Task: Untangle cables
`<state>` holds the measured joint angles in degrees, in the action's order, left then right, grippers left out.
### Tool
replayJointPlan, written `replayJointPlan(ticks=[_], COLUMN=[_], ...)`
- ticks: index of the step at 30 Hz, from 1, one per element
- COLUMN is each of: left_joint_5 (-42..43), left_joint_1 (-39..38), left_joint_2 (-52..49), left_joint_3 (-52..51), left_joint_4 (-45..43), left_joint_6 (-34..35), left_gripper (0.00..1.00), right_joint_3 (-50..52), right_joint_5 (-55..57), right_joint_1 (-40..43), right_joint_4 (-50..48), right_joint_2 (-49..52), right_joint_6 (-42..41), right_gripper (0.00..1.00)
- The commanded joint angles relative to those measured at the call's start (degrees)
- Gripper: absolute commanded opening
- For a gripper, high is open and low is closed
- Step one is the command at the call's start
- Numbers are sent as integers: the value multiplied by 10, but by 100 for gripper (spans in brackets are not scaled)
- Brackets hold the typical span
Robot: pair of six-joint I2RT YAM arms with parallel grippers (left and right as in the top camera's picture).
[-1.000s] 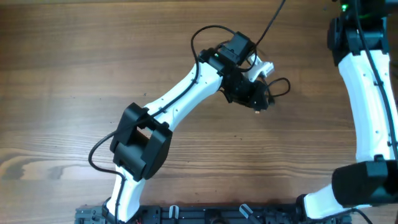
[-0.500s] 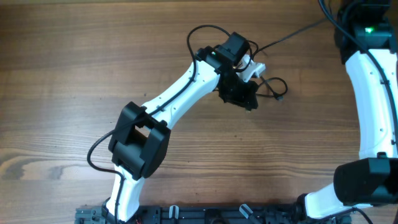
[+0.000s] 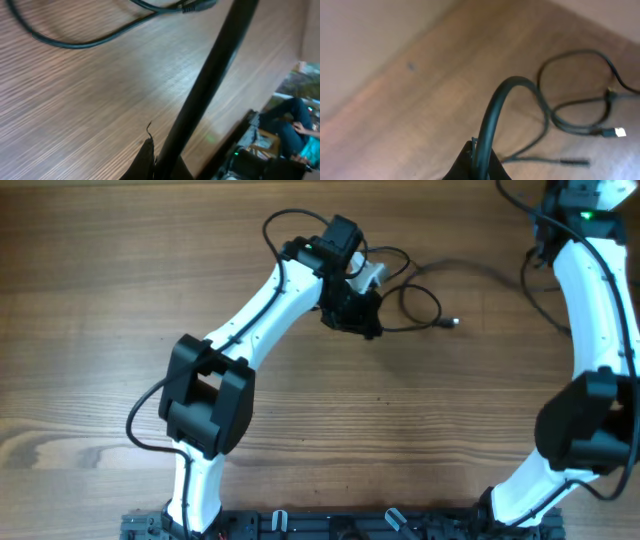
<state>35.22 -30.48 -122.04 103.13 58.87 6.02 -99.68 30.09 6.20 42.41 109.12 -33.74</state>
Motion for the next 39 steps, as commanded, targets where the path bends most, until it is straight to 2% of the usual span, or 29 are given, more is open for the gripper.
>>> replayJointPlan(ticks=[1,8,13,15,23,28,35,39], left_joint_5=[-68,-83,-82,-81,-81,-84,-109,-113], left_joint_1=[52,190,272,290,300,300,300,300], left_joint_2=[-7,-7,-7,-7,-7,-7,-7,-7], left_joint_3=[-2,-2,-2,-2,-2,-2,-2,-2], left_joint_4=[16,9,12,17,20,21,23,23], left_joint_6=[-10,36,50,49,47,47,47,47], left_gripper=[4,4,4,4,4,4,4,4], right_joint_3=[-4,-4,-4,-10,-104,-166,-173,-173], right_joint_5=[4,-85,-126,-119,-64,9,79,89], right_joint_1=[-3,-22,-52,-60,-54,-41,-16,-15], right_joint_4=[19,66,34,16,-66,-133,-249,-267], right_joint_2=[-3,-3,-10,-19,-70,-105,-155,-164], right_joint_6=[27,97,191,203,201,200,203,200], right_gripper=[4,4,4,4,4,4,4,4])
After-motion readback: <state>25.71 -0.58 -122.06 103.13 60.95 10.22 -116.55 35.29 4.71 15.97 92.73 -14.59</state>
